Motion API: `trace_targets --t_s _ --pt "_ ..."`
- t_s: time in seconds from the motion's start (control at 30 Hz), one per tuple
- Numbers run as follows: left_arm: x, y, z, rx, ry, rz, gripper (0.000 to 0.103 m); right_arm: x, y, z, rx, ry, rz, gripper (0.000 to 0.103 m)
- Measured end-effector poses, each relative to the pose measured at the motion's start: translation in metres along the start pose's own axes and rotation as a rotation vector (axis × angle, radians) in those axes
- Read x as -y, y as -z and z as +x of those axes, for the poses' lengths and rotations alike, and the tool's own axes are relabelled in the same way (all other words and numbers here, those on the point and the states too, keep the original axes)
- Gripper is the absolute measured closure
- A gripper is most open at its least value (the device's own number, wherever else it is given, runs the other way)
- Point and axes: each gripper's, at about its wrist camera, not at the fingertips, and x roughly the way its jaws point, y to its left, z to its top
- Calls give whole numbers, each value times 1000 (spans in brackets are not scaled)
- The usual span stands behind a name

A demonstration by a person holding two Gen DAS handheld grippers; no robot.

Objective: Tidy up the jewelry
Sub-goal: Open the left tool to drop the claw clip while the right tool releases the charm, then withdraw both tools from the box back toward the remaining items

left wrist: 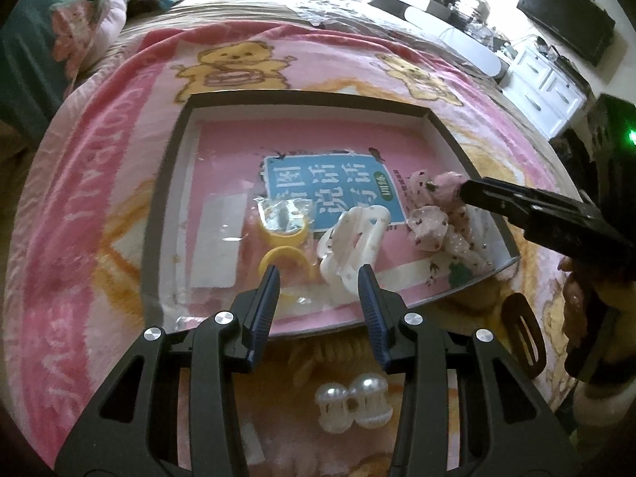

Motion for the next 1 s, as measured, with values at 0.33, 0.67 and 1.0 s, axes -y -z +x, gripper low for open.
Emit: trace_targets --t_s 0.33,0.67,1.0 --pt "0 3 -31 45 -12 -24 59 -3 9 -51 106 -2 29 16" --pt "14 -1 -70 117 -20 -40 31 -11 16 -100 195 56 -22 7" --pt "23 1 -112 197 -19 -56 10 -20 27 -140 263 98 -59 6"
